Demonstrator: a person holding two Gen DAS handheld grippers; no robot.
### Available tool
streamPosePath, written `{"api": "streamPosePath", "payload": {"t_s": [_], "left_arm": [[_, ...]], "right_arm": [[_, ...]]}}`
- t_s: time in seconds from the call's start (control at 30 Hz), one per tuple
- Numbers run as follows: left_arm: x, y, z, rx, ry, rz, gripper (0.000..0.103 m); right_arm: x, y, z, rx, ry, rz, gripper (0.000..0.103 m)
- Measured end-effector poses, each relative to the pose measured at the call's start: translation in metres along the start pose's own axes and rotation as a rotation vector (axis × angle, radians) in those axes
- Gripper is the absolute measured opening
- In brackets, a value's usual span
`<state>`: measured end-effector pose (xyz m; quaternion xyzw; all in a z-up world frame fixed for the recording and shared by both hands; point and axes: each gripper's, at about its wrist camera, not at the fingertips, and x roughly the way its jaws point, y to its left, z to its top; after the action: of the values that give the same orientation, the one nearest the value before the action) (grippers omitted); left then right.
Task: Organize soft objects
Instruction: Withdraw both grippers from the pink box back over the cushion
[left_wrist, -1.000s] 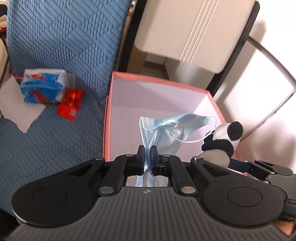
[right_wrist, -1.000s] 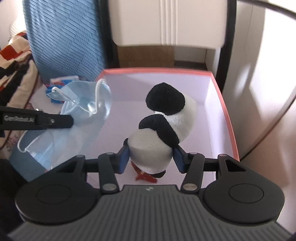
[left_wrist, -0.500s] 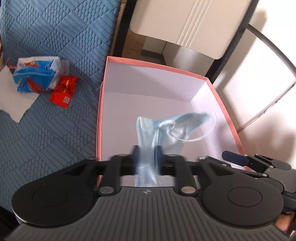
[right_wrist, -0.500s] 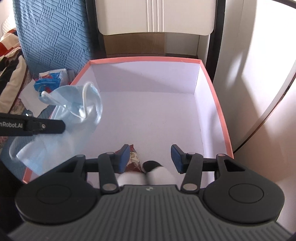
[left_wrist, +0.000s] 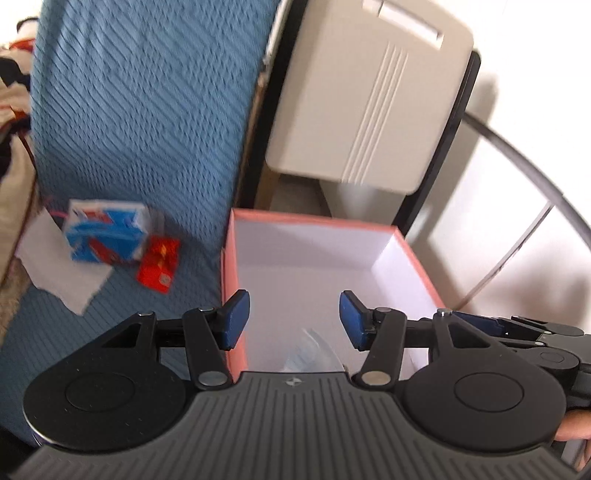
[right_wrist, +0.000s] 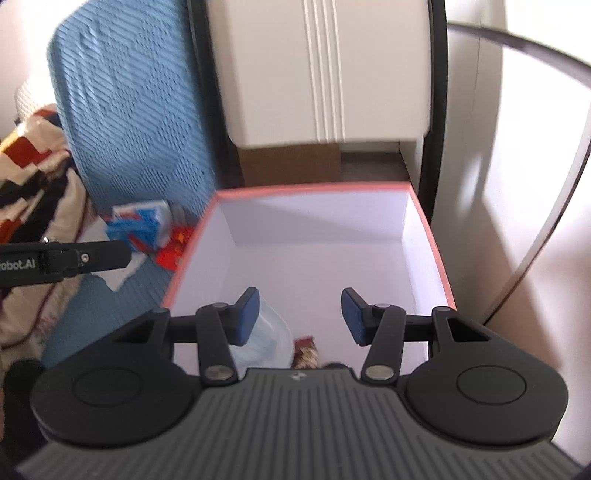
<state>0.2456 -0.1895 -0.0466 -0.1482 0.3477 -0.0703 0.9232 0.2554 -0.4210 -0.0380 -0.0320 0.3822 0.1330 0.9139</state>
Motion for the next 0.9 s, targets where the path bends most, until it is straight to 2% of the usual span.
{"api": "streamPosePath", "payload": {"t_s": [0.27, 0.37, 0.67, 0.9], "left_arm": [[-0.054, 0.025, 0.002, 0.009, -0.124, -0.007, 0.060], [-0.066, 0.036, -0.002, 0.011, -0.151, 0.020, 0.060], [-0.093, 0.074, -0.011, -0.014, -0.224, 0.064, 0.060], [-0.099, 0.097, -0.027, -0.008, -0.274, 0.123, 0.060]], "right_arm": [[-0.031, 0.040, 0.009, -0.032, -0.077, 0.032, 0.054], [-0.037, 0.055, 0.004, -0.046, -0.091, 0.043, 0.054], [-0.040, 0.098, -0.014, -0.087, -0.099, 0.074, 0.054], [-0.029, 0.124, -0.031, -0.124, -0.120, 0.115, 0.054]]}}
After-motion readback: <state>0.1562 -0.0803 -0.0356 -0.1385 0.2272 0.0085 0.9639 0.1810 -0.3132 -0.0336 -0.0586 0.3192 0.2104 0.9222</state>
